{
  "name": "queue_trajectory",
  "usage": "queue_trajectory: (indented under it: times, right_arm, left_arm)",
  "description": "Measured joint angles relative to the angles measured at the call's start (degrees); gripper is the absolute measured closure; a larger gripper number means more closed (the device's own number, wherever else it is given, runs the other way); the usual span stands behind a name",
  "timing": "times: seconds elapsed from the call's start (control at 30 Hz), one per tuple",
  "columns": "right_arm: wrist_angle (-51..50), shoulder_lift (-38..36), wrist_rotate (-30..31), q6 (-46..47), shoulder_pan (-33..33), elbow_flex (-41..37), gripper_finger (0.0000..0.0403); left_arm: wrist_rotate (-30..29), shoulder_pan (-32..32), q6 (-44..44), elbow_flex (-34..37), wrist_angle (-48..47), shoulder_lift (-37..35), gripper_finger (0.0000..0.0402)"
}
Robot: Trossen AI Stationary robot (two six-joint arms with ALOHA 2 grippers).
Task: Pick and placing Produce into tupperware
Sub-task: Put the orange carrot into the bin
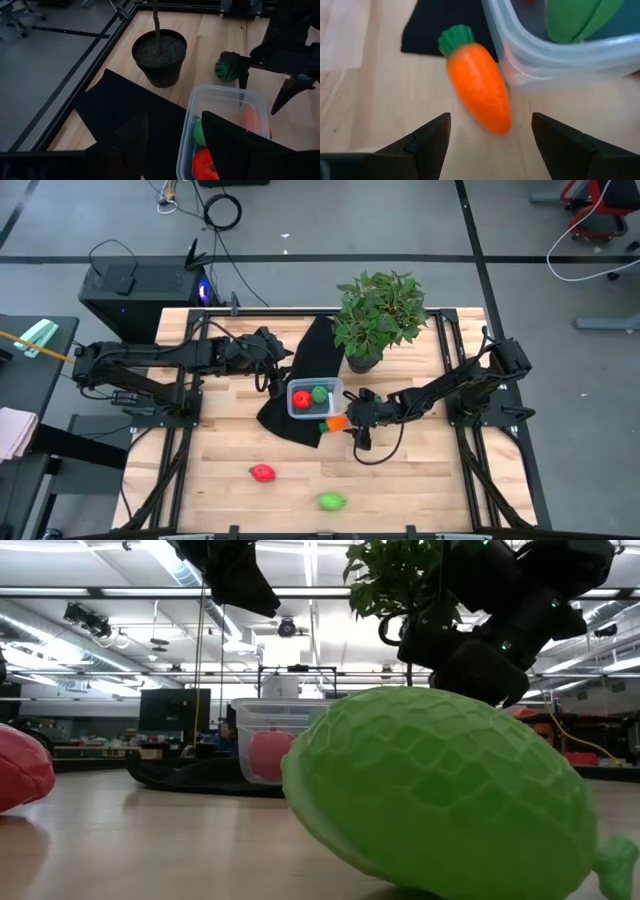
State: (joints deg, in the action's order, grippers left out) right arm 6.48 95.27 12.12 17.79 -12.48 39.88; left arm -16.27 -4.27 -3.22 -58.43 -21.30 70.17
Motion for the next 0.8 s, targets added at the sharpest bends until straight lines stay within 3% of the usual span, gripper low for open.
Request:
queue_trajectory:
  times: [0.8]
  right_arm:
    - [0.89, 0.76, 0.70, 0.58, 1.48, -0.02, 0.0121]
  left_arm:
    - [0.00, 0.00, -0.02, 0.00, 0.02, 0.00, 0.0205]
